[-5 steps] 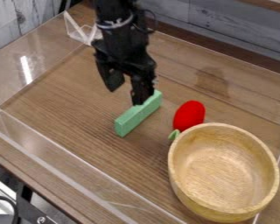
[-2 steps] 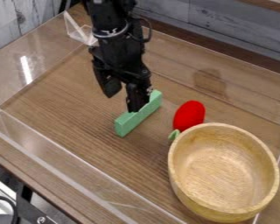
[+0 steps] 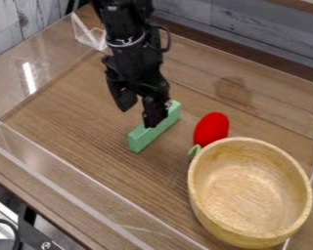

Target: Remove the green block from the brown bowl and put it on the table

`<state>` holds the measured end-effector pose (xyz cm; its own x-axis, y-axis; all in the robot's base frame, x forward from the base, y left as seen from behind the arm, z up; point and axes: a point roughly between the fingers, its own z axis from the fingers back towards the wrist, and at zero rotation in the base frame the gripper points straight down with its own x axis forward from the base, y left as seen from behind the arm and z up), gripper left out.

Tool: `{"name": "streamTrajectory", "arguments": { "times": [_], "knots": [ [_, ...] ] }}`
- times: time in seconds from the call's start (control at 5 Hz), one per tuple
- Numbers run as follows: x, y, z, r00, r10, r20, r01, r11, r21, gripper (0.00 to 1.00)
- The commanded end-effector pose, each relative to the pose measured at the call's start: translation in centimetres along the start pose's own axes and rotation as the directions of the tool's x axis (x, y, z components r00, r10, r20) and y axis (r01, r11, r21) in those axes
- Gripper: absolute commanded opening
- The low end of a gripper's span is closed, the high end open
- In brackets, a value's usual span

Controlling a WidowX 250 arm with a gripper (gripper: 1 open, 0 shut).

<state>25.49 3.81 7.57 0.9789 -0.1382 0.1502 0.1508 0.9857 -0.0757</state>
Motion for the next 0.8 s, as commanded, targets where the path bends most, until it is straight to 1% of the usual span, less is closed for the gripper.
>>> {"name": "streamTrajectory", "arguments": {
  "times": [0.0,0.2,0.4,0.6],
  "knots": [
    [0.6,0.4,0.5,0.999,0.005,0.034,-0.005,1.0,0.01,1.0],
    [0.6,0.4,0.4,0.999,0.004,0.036,-0.005,1.0,0.008,1.0],
    [1.2,0.7,2.4,0.997,0.026,0.076,-0.026,1.0,0.003,1.0],
    [2.2,1.4,5.4,0.99,0.06,0.131,-0.06,0.998,0.001,1.0]
  ]
}}
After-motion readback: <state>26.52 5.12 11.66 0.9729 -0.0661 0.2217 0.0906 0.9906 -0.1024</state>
